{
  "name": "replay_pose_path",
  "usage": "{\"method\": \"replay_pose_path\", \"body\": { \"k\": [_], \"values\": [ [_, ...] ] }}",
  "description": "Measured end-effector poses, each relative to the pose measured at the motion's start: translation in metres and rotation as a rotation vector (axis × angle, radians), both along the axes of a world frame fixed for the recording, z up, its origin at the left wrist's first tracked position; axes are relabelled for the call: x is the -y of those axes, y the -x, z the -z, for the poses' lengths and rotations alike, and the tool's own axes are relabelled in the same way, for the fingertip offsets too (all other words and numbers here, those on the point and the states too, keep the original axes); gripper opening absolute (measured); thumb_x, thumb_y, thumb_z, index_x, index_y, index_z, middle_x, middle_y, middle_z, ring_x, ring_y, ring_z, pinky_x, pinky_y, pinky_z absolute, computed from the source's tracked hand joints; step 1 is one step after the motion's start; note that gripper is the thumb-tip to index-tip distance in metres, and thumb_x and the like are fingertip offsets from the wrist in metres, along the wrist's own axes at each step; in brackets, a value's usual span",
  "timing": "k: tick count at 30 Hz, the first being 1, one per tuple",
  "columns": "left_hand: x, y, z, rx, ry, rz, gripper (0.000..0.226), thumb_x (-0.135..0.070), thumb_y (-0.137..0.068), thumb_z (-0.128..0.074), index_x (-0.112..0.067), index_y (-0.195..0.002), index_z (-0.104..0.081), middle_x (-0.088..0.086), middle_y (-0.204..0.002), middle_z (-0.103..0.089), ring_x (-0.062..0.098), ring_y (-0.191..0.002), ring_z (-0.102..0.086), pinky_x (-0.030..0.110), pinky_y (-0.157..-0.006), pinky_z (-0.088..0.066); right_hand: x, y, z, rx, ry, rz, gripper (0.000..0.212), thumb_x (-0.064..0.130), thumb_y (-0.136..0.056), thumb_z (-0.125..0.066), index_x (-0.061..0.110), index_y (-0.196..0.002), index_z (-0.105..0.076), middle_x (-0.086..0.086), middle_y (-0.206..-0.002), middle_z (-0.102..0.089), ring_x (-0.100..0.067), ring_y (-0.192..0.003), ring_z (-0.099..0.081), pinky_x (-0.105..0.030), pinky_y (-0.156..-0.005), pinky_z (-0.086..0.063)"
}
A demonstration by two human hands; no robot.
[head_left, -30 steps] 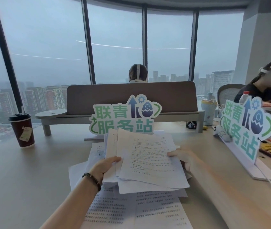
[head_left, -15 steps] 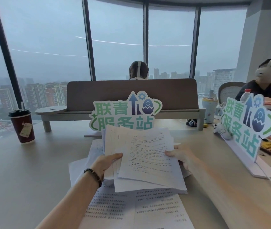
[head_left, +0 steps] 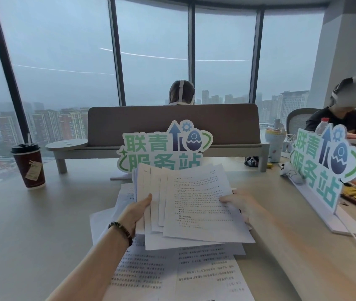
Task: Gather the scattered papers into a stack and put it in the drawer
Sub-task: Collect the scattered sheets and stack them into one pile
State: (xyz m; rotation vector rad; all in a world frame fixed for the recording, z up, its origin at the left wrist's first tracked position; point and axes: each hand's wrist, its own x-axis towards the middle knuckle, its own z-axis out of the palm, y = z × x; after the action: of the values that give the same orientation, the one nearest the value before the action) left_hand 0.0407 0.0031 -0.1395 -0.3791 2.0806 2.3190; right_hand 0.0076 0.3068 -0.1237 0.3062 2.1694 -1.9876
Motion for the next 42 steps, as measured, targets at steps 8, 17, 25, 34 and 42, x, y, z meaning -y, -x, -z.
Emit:
{"method": "replay_pose_path", "body": {
  "k": [8, 17, 25, 34, 42],
  "values": [
    [0.001, -0.002, -0.002, -0.010, -0.009, -0.059, 0.033, -0.029, -0.096, -0.062, -0.005, -0.117, -0.064, 0.017, -0.105, -0.070, 0.030, -0.085, -0.068, 0.038, -0.072, -0.056, -0.008, 0.001, -0.004, 0.101, 0.029, -0.095, 0.022, 0.007, -0.089, -0.071, 0.003, -0.109, -0.064, -0.022, -0.108, -0.073, -0.039, -0.102, -0.070, -0.059, -0.094, -0.052],
    [-0.004, -0.006, -0.005, -0.007, -0.017, -0.046, 0.043, -0.038, -0.095, -0.061, -0.004, -0.121, -0.064, 0.013, -0.108, -0.072, 0.029, -0.089, -0.071, 0.035, -0.066, -0.059, 0.007, -0.001, 0.000, -0.038, -0.152, -0.171, 0.024, 0.009, -0.083, -0.079, 0.007, -0.104, -0.067, -0.015, -0.105, -0.075, -0.034, -0.096, -0.073, -0.053, -0.091, -0.056],
    [-0.008, -0.012, -0.009, -0.031, -0.060, 0.026, 0.042, -0.039, -0.088, -0.069, -0.012, -0.121, -0.067, 0.011, -0.111, -0.074, 0.033, -0.098, -0.072, 0.044, -0.081, -0.060, 0.006, -0.003, -0.006, -0.047, -0.015, -0.032, 0.026, 0.005, -0.082, -0.078, 0.006, -0.104, -0.065, -0.016, -0.098, -0.076, -0.036, -0.090, -0.073, -0.056, -0.086, -0.057],
    [-0.010, -0.012, -0.006, -0.091, -0.047, 0.113, 0.061, -0.047, -0.072, -0.081, -0.015, -0.123, -0.068, 0.005, -0.117, -0.073, 0.028, -0.110, -0.068, 0.049, -0.104, -0.048, 0.022, 0.000, -0.001, -0.015, 0.086, 0.006, 0.030, 0.017, -0.102, -0.052, 0.000, -0.127, -0.052, -0.020, -0.118, -0.068, -0.037, -0.103, -0.068, -0.060, -0.092, -0.053],
    [-0.011, -0.012, -0.009, -0.007, -0.042, 0.082, 0.026, -0.013, -0.090, -0.068, -0.006, -0.115, -0.067, 0.017, -0.105, -0.075, 0.038, -0.097, -0.071, 0.051, -0.088, -0.057, 0.030, -0.010, -0.006, -0.049, 0.022, -0.038, 0.044, 0.032, -0.102, -0.051, 0.005, -0.136, -0.042, -0.009, -0.131, -0.059, -0.035, -0.115, -0.061, -0.053, -0.098, -0.051]
  ]
}}
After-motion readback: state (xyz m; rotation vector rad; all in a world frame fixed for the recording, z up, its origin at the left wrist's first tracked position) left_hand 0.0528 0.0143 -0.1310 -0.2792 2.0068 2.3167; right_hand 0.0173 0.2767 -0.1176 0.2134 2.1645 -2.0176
